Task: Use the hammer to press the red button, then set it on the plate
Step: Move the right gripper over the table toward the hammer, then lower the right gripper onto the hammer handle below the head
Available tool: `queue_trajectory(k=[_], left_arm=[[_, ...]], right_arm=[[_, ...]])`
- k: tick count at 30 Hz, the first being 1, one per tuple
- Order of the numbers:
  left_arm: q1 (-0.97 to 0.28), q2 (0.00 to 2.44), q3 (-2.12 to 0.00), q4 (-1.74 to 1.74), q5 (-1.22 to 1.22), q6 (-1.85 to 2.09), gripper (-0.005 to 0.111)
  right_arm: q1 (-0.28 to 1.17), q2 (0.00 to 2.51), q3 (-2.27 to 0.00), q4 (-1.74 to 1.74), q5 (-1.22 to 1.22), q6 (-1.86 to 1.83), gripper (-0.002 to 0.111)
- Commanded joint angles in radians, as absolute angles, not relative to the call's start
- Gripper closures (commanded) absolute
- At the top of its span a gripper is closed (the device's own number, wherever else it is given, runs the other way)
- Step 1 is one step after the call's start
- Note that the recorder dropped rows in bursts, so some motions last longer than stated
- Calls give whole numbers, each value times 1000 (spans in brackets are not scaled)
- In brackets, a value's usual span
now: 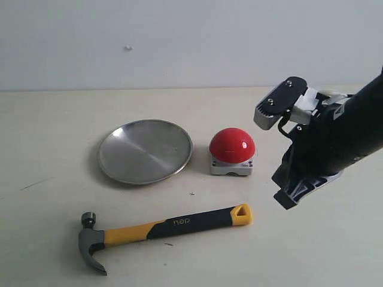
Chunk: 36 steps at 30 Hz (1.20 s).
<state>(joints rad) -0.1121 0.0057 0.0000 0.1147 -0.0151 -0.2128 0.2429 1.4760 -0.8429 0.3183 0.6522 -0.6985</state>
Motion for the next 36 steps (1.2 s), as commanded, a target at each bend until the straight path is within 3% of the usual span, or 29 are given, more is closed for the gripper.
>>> queue_trajectory(k=[1, 5, 14, 23, 36], left_arm=[[-108, 0, 0, 116, -17, -214, 107], [-108, 0, 0, 116, -17, -214, 107], [-108, 0, 0, 116, -17, -214, 107], [-108, 0, 0, 116, -17, -214, 107], [-108, 0, 0, 116, -17, -214, 107]], right_arm=[[244, 1552, -901, 297, 683, -694, 108], [257, 1638, -982, 254, 747, -731, 107], [407, 1820, -1152, 102, 759, -741, 87], [459, 1824, -1245, 226, 661, -652, 87], [640, 1907, -1366, 177, 714, -972, 66]])
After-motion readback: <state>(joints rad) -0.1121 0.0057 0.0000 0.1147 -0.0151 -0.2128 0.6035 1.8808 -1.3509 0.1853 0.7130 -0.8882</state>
